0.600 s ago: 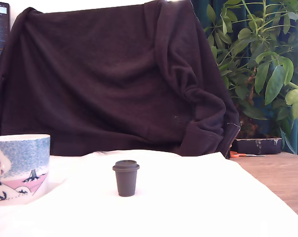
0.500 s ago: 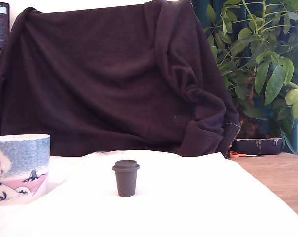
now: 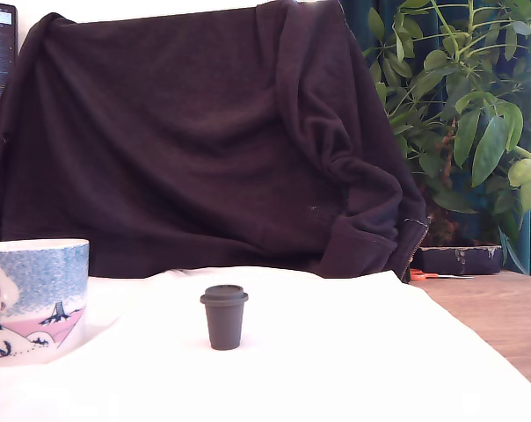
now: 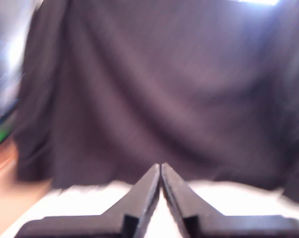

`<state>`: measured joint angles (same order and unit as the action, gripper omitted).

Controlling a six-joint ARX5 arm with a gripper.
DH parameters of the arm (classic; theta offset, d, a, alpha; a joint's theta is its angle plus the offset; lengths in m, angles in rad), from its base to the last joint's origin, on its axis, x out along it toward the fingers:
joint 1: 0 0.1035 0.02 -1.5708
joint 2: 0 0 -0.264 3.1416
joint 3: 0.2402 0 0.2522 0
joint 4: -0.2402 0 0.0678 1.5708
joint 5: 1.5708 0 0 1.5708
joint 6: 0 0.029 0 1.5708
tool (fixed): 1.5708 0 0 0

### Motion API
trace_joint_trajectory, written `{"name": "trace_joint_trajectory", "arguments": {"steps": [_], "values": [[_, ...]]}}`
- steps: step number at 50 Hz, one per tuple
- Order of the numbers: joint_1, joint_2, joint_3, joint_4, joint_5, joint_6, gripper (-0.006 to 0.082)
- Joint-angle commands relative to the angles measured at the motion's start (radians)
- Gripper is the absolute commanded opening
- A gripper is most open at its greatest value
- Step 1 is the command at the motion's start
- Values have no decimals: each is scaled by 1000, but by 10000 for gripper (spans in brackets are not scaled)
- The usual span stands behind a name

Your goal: Pick the grey coffee capsule and place it inside the blue coffee cup

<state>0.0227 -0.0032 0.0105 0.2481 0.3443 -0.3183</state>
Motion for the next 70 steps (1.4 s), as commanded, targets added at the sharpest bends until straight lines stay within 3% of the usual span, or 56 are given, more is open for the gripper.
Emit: {"name": "trace_joint_trajectory", "arguments": {"steps": [1,9,17,23,28,34,42,52,61,63,65,70], "values": [[-7,-9,33,20,59,-34,-19],[-22,33,120,-19,198,-34,-19],[-40,200,203,-93,379,-18,-19],[-64,326,275,-105,456,10,-19],[-89,431,361,-178,495,85,-19],[-129,559,480,-331,526,249,-19],[-204,737,648,-564,487,446,-10],[-339,924,843,-814,285,678,-2],[-488,1080,968,-949,98,790,35],[-518,1115,988,-967,78,802,82],[-553,1145,999,-974,69,802,198],[-628,1211,1009,-964,-3,802,614]]}}
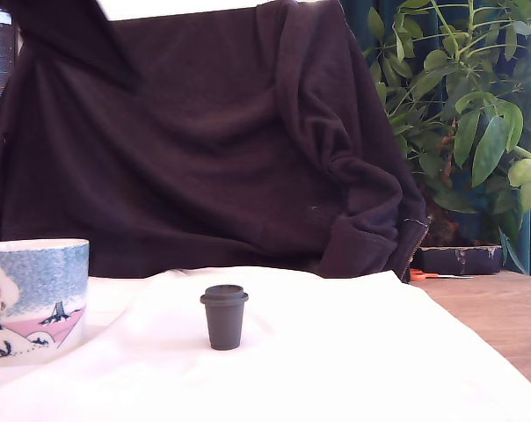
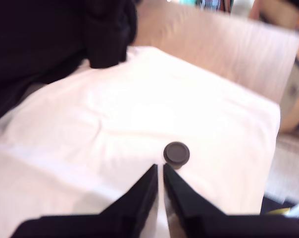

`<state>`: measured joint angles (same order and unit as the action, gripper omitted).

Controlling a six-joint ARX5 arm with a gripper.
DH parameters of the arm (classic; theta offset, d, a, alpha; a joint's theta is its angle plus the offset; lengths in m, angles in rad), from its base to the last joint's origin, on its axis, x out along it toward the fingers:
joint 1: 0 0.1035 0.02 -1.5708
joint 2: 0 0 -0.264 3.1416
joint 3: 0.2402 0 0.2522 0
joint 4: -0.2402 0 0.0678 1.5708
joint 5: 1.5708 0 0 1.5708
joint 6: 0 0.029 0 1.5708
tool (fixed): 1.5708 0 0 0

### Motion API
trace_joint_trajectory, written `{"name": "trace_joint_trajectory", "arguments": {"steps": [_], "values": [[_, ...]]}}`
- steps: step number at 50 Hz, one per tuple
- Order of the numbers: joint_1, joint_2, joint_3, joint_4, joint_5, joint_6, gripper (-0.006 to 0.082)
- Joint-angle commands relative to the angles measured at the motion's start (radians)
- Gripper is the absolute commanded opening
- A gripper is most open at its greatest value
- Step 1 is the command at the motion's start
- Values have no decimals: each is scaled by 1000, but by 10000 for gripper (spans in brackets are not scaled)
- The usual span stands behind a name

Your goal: Pick the grey coffee capsule and place it inside the blue coffee cup

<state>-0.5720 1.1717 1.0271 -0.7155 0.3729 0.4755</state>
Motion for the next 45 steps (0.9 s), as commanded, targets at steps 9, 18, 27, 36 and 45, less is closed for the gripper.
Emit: {"name": "trace_joint_trajectory", "arguments": {"steps": [9,18,27,36,45], "values": [[-149,151,-4,2,-167,11,740],[-197,246,-4,37,-177,12,740],[-200,351,6,101,-196,-5,739],[-193,435,32,164,-192,-4,739],[-189,506,69,196,-184,-4,739]]}}
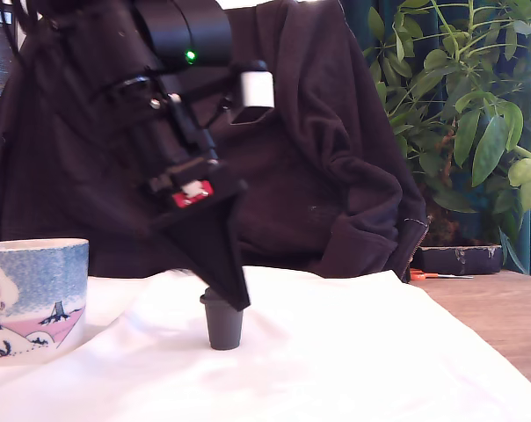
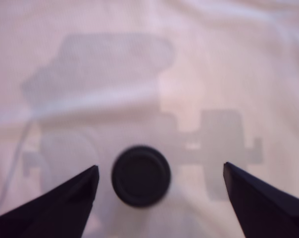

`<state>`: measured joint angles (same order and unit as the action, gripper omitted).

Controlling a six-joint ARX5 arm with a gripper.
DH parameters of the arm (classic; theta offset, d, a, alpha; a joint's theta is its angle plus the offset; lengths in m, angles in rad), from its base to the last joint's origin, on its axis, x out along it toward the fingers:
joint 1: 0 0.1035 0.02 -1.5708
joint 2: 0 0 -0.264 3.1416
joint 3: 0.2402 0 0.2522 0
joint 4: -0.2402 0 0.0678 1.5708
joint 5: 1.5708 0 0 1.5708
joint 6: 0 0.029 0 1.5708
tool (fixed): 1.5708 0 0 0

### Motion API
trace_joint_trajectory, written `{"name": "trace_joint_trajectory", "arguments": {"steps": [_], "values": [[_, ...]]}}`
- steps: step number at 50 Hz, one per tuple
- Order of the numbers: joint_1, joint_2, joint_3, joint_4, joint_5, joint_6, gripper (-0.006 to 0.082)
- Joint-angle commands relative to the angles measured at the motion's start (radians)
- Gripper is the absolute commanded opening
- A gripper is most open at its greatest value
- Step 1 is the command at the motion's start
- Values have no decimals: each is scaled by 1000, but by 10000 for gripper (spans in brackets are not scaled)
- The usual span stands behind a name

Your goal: Pick the grey coffee capsule and place it inside the blue coffee cup

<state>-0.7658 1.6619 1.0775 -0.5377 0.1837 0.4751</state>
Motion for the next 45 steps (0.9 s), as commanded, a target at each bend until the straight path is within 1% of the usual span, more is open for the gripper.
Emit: {"name": "trace_joint_trajectory", "arguments": {"steps": [1,22,31,45], "values": [[5,21,20,23,6,-3,739],[27,63,24,21,17,-3,731],[49,67,24,18,49,-3,627],[56,79,24,3,94,-8,609]]}}
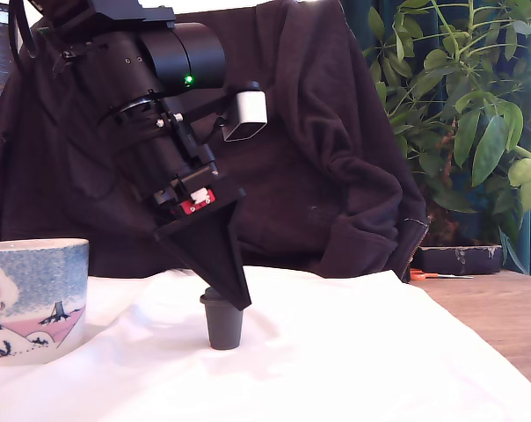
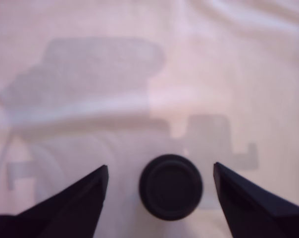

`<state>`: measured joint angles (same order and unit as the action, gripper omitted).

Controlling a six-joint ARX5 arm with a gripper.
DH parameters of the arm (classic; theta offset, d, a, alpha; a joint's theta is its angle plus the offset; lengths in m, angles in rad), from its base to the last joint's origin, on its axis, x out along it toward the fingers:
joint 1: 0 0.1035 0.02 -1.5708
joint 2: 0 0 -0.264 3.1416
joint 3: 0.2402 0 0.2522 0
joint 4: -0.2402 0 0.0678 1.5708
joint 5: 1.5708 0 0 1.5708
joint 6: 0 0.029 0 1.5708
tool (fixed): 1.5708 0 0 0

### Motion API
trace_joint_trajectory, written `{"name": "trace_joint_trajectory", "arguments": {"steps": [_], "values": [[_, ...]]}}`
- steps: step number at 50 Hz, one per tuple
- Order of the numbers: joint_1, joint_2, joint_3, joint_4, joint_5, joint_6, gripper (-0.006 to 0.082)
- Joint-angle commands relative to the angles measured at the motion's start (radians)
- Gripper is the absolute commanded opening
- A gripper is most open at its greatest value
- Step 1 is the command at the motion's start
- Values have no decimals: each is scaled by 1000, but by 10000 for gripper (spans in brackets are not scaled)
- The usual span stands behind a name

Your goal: Pick the grey coffee capsule and place it inside the blue coffee cup

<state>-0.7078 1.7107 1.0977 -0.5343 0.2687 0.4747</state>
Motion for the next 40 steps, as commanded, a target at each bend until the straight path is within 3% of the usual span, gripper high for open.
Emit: {"name": "trace_joint_trajectory", "arguments": {"steps": [1,7,15,22,25,33,40], "values": [[-2,32,4,0,12,-7,609],[-2,46,4,-1,13,-7,599],[-2,53,4,3,9,-11,476],[-2,53,4,13,8,-11,212],[-2,53,4,16,8,-11,138],[-1,50,19,18,8,-11,127],[8,40,96,-82,6,-15,127]]}}
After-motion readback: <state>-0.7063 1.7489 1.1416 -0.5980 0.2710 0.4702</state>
